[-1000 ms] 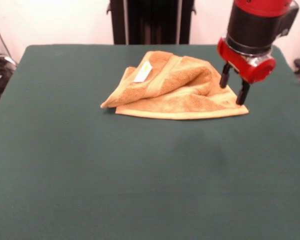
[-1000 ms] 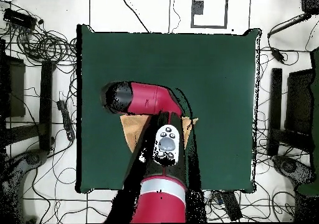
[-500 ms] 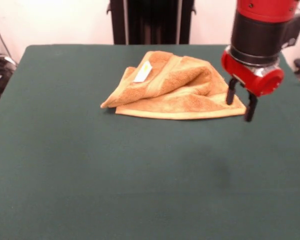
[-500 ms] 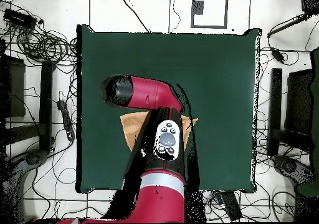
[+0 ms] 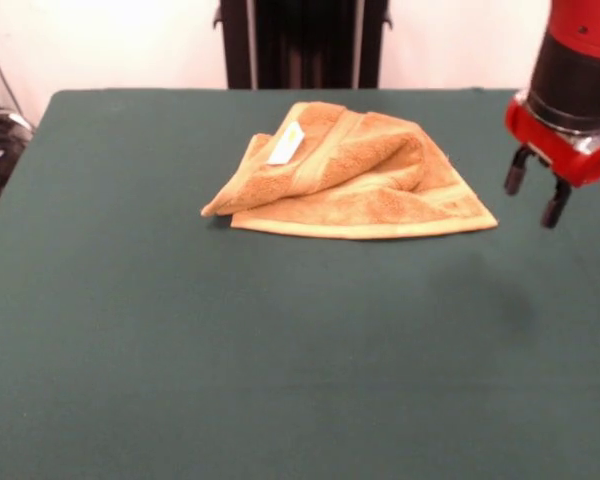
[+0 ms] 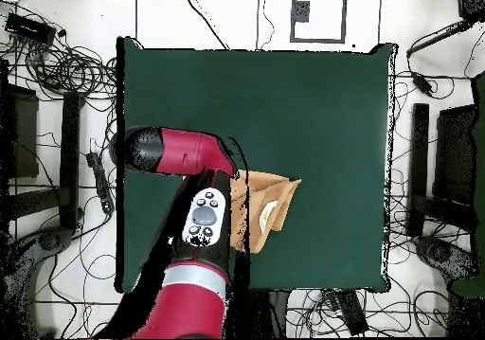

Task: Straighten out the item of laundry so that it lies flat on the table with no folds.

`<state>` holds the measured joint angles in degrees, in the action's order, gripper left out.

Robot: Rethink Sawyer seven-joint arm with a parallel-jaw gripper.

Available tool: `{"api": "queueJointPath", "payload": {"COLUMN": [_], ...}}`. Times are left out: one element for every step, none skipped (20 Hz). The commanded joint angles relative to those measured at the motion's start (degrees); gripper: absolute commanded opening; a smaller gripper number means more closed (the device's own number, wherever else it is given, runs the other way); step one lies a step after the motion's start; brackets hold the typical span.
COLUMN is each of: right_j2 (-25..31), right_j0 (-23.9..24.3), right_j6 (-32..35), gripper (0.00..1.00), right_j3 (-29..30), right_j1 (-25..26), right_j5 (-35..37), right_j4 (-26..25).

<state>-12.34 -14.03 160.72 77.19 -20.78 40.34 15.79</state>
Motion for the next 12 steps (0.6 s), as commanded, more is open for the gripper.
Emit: {"api": "queueJointPath", "payload": {"right_j2": [-3.9, -5.1, -6.3, -7.4, -8.7, -9.8, -10.9, -11.9, -12.5, -13.6, -14.1, -14.0], "right_j0": [-0.3, 0.1, 0.4, 0.7, 0.9, 0.9, 1.2, 1.2, 1.4, 1.4, 1.5, 1.8], "right_j6": [20.0, 19.6, 19.2, 18.9, 19.7, 20.7, 20.7, 21.2, 21.5, 21.3, 20.9, 20.4], "gripper": [1.0, 1.0, 1.0, 1.0, 1.0, 1.0, 1.0, 1.0, 1.0, 1.0, 1.0, 1.0], "right_j3": [1.2, 0.8, 0.1, -0.6, -1.3, -2.2, -3.1, -4.1, -4.5, -5.3, -5.4, -5.1], "right_j1": [6.0, 6.2, 6.2, 6.3, 6.5, 6.7, 6.5, 6.6, 6.6, 6.7, 6.6, 6.5], "right_j5": [6.6, 6.7, 7.3, 7.9, 8.5, 9.1, 11.0, 12.5, 13.2, 14.3, 14.7, 14.3], "right_j4": [3.9, 3.6, 3.2, 2.9, 2.9, 3.2, 2.9, 2.9, 3.1, 2.8, 2.8, 3.0]}}
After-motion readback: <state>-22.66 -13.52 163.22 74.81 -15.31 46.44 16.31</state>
